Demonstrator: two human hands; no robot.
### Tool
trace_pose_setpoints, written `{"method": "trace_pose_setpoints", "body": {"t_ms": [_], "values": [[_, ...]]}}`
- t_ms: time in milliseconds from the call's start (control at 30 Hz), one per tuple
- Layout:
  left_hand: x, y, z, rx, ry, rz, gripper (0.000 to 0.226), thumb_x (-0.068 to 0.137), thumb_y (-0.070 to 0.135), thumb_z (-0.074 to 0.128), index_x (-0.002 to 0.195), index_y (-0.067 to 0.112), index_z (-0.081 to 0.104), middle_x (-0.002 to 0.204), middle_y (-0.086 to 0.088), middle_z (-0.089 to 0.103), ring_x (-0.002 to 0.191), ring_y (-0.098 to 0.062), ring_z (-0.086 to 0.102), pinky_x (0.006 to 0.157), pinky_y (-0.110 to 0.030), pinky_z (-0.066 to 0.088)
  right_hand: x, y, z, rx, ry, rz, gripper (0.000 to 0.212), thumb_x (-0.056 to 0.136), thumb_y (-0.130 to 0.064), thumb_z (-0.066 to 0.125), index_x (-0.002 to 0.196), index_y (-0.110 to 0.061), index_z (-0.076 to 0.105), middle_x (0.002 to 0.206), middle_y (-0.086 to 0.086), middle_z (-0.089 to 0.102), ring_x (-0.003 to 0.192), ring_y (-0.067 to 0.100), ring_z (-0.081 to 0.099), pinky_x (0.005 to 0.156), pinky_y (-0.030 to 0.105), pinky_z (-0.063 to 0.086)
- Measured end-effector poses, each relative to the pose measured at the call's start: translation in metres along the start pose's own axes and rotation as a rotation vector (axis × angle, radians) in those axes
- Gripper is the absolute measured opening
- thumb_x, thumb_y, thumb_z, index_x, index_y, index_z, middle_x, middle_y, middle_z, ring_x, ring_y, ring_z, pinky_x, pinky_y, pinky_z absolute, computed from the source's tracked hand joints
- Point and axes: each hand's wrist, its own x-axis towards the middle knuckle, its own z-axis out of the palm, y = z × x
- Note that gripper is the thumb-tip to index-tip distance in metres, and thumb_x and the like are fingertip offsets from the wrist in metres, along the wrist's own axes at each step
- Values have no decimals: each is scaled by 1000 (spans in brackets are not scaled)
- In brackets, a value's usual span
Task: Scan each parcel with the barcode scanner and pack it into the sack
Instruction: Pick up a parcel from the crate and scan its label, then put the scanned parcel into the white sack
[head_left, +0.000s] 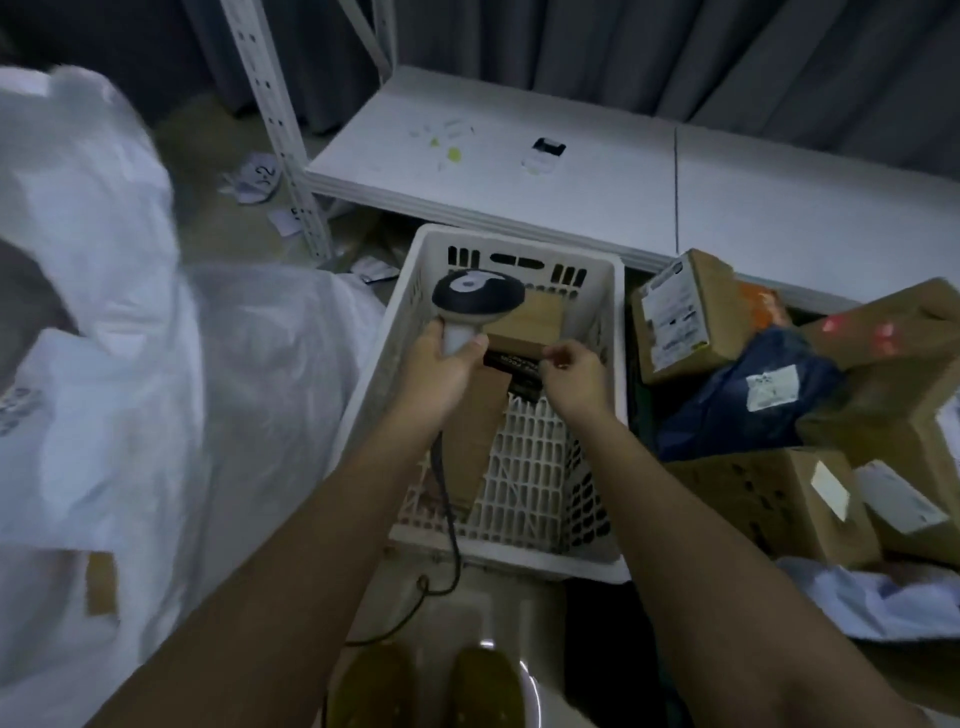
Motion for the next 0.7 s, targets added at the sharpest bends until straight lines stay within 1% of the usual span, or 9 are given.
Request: {"method": "trace_pose_setpoints", "body": {"t_ms": [67, 133, 200, 233, 300, 367, 467, 567, 700], "values": [[34, -15, 9, 33, 13, -40, 22, 95, 18, 57, 112, 5, 58, 98, -11, 62, 91, -26, 61, 83, -38, 50, 38, 15, 22, -6, -6, 33, 21, 94, -8, 54, 112, -2, 61, 112, 15, 62, 99, 26, 58, 79, 27, 45], [64, -28, 16, 67, 20, -74, 26, 95, 21, 57, 112, 1, 60, 94, -12, 63, 84, -24, 61, 73, -32, 48, 72, 29, 40, -1, 13, 82, 31, 95, -16, 56, 124, -6, 57, 123, 15, 59, 104, 27, 59, 79, 27, 45], [88, -41, 19, 73, 22, -116, 25, 96, 21, 56, 112, 2, 61, 92, -9, 63, 76, -17, 59, 61, -23, 46, 101, 40, 55, -7, 46, 122, 47, 96, -23, 55, 139, -7, 45, 136, 15, 48, 118, 29, 52, 92, 31, 45], [97, -46, 19, 65, 20, -134, 24, 96, 20, 55, 112, 3, 61, 90, -6, 62, 73, -14, 58, 56, -18, 45, 113, 45, 61, -16, 66, 128, 53, 97, -25, 55, 144, -6, 39, 141, 16, 43, 126, 31, 46, 102, 35, 42], [114, -57, 19, 40, 6, -155, 24, 97, 17, 55, 115, 1, 61, 87, -3, 62, 71, -10, 57, 52, -11, 45, 136, 54, 70, -45, 100, 144, 64, 95, -32, 59, 147, -5, 32, 146, 17, 37, 134, 34, 35, 110, 40, 33], [128, -64, 18, 21, 0, -173, 26, 97, 16, 55, 117, 1, 60, 88, -3, 62, 74, -10, 59, 60, -14, 47, 155, 57, 74, -73, 89, 217, 77, 89, -47, 62, 146, -7, 30, 149, 17, 33, 138, 35, 28, 112, 44, 29], [144, -72, 18, -40, 4, -191, 27, 97, 18, 55, 120, 4, 59, 90, -4, 63, 82, -15, 60, 75, -27, 48, 177, 60, 81, -39, 31, 336, 91, 77, -61, 69, 144, -12, 30, 149, 14, 35, 138, 36, 27, 112, 48, 29], [150, -78, 18, -27, 8, -200, 21, 97, 21, 56, 117, 15, 60, 100, -7, 66, 90, -17, 63, 84, -33, 50, 188, 66, 90, 64, 58, 382, 92, 70, -54, 79, 140, -16, 34, 144, 10, 44, 133, 34, 39, 109, 45, 36], [147, -81, 17, 2, 24, -196, 22, 96, 23, 57, 118, 20, 60, 110, -8, 67, 101, -22, 64, 93, -39, 50, 188, 70, 96, 135, 96, 406, 93, 73, -40, 82, 145, -18, 27, 146, 12, 40, 132, 36, 39, 106, 45, 39]]}}
